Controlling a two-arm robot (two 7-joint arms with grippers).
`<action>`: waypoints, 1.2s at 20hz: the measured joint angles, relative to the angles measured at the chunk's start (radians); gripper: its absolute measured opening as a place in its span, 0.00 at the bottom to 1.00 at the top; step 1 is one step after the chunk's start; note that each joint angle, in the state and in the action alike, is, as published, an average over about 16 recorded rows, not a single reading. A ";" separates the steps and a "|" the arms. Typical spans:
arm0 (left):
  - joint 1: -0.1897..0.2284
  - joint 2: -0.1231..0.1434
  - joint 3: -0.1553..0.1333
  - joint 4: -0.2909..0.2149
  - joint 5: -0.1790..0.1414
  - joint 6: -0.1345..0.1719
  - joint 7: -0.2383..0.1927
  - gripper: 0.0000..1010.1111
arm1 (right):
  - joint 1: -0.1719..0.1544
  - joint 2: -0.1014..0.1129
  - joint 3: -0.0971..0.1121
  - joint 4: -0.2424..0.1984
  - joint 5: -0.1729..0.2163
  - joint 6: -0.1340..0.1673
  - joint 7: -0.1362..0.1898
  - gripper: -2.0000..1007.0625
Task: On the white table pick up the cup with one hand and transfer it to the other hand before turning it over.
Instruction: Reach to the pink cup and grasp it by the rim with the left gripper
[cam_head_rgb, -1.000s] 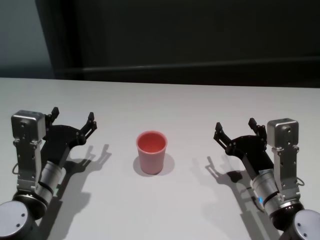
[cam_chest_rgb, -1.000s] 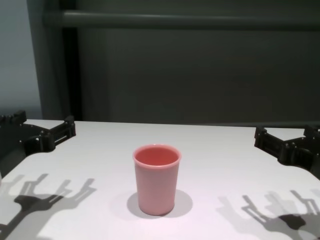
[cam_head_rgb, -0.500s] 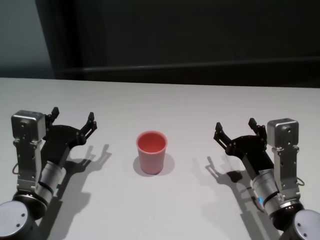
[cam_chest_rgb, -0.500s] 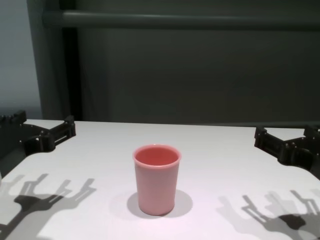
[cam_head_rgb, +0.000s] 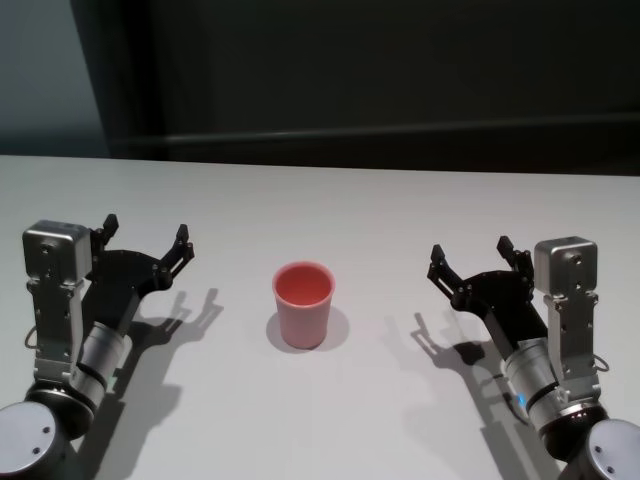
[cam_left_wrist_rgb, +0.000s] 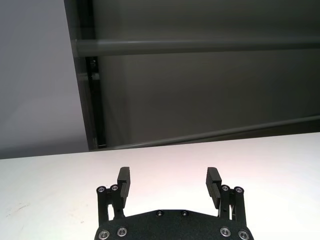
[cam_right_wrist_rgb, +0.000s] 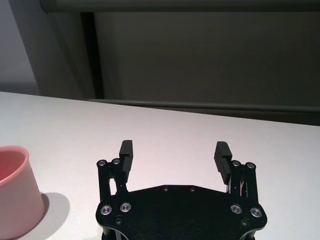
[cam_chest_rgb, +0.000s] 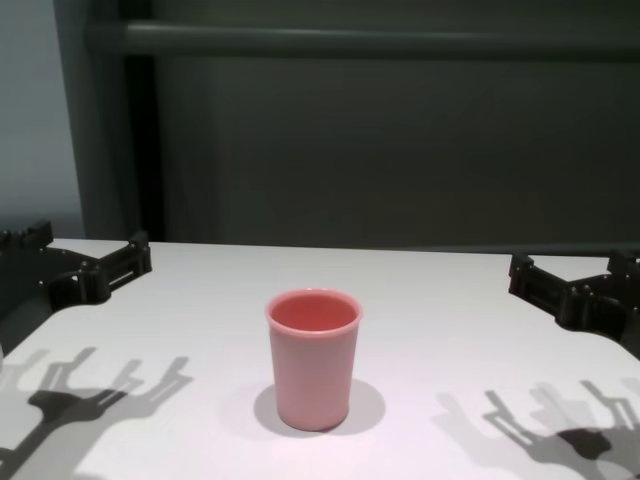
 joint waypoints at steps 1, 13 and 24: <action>0.000 0.000 0.000 0.000 0.000 0.000 0.000 0.99 | 0.000 0.000 0.000 0.000 0.000 0.000 0.000 1.00; 0.000 0.000 -0.002 -0.001 0.006 0.000 -0.004 0.99 | 0.000 0.000 0.000 0.000 0.000 0.000 0.000 0.99; -0.010 0.038 -0.023 -0.027 0.036 0.014 -0.075 0.99 | 0.000 0.000 0.000 0.000 0.000 0.000 0.000 1.00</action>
